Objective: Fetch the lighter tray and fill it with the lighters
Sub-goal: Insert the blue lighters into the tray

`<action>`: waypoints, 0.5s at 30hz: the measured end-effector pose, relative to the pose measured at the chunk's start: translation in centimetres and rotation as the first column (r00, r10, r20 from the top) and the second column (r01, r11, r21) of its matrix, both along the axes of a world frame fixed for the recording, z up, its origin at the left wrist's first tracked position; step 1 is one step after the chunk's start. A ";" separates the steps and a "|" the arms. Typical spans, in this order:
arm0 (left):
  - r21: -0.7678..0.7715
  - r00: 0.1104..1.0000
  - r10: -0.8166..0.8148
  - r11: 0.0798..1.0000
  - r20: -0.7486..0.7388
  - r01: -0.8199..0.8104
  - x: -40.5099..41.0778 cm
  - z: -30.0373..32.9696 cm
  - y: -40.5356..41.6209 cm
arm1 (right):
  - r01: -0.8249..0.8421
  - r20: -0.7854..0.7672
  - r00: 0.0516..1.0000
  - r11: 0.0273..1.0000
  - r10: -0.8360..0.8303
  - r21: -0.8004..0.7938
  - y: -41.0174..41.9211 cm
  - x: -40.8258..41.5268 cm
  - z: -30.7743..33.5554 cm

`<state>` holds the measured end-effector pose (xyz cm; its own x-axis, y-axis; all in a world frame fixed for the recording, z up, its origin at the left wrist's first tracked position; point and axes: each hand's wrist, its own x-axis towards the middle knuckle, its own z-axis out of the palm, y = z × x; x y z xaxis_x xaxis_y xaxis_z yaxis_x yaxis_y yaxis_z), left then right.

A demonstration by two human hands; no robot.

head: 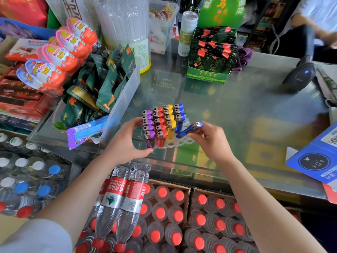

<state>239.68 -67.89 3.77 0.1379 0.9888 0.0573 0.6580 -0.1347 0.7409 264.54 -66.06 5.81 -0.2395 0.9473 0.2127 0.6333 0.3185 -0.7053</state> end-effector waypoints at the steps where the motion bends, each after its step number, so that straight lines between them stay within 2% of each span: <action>1: 0.000 1.000 -0.001 1.000 -0.002 0.001 0.0 0.0 0.0 | -0.022 0.032 0.999 1.000 0.022 -0.006 0.0 0.1 0.0; 7: 0.007 1.000 -0.006 1.000 -0.009 0.006 0.0 0.2 0.0 | -0.134 0.279 0.952 0.991 0.123 0.023 0.6 -0.7 1.4; 10: 0.000 1.000 0.000 1.000 -0.009 0.000 0.0 0.1 0.0 | -0.096 0.409 0.909 0.995 0.081 0.017 0.7 -1.4 1.2; 12: -0.001 1.000 0.002 1.000 -0.003 -0.002 0.0 0.0 0.0 | -0.032 0.343 0.939 0.999 0.018 0.035 0.4 -1.7 0.8; 15: 0.004 1.000 0.001 1.000 -0.006 -0.001 -0.1 0.0 0.0 | 0.036 0.143 0.989 0.999 -0.033 -0.018 0.0 -1.9 0.0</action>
<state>239.59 -67.88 3.76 0.1375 0.9887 0.0603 0.6626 -0.1370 0.7364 262.67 -66.08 5.86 -0.2335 0.9592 0.1593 0.7385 0.2815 -0.6127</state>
